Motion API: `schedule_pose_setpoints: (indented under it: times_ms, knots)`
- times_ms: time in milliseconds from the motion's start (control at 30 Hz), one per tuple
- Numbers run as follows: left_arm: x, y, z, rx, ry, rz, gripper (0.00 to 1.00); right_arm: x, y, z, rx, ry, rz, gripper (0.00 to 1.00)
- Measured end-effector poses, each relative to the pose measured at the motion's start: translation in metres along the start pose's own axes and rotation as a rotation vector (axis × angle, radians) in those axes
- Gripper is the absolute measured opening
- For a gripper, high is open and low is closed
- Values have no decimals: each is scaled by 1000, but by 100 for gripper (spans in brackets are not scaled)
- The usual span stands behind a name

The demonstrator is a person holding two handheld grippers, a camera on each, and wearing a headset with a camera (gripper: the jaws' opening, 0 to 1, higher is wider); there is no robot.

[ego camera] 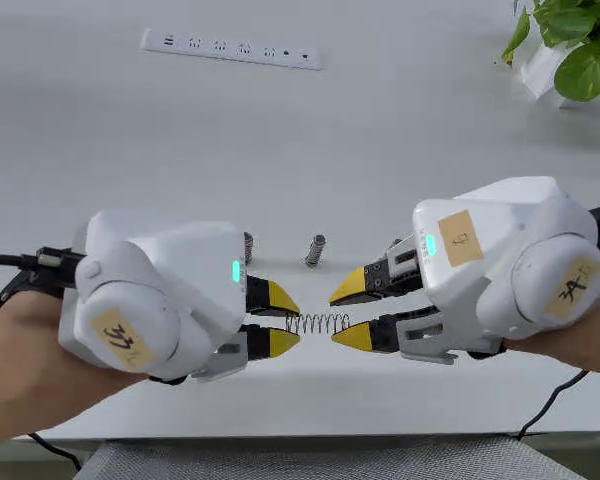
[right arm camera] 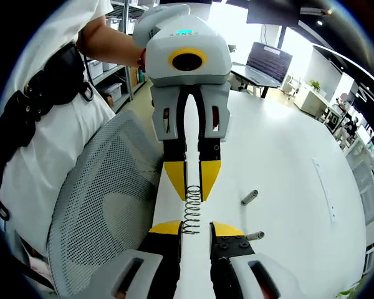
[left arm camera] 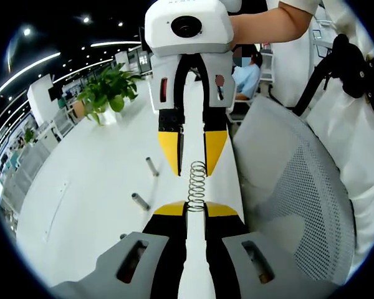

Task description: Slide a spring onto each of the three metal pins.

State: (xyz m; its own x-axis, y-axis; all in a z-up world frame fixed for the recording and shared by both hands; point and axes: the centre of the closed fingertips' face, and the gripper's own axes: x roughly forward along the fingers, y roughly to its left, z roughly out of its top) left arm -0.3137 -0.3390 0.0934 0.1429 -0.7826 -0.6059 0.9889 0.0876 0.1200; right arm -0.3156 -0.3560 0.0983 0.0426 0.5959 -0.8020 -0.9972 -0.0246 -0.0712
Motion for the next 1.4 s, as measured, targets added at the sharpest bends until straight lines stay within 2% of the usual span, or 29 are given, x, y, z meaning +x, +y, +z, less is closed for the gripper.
schedule_pose_setpoints:
  times_ms: [100,300,433,633,733,800,967,1133,1400]
  knots:
    - [-3,3,0,-16,-13,11,6,-5,-2,3,56,-50,-4,14]
    - [-9,12,5,-87,-76,42,6,-18,-12,10,197,-172,-43,16]
    - [-15,21,14,-167,-159,72,6,-27,-20,16,279,-258,-79,18]
    - [-30,39,31,-314,-314,118,6,-41,-33,35,409,-422,-134,20]
    - [-36,44,37,-351,-368,133,6,-47,-41,42,462,-492,-166,21]
    - [-40,48,40,-364,-389,145,6,-51,-45,48,508,-545,-177,21]
    - [-45,52,47,-396,-443,154,6,-57,-47,60,617,-668,-142,20]
    - [-47,53,53,-405,-474,152,6,-63,-52,69,724,-780,-118,16]
    - [-49,53,58,-408,-499,147,6,-65,-53,74,765,-836,-100,9]
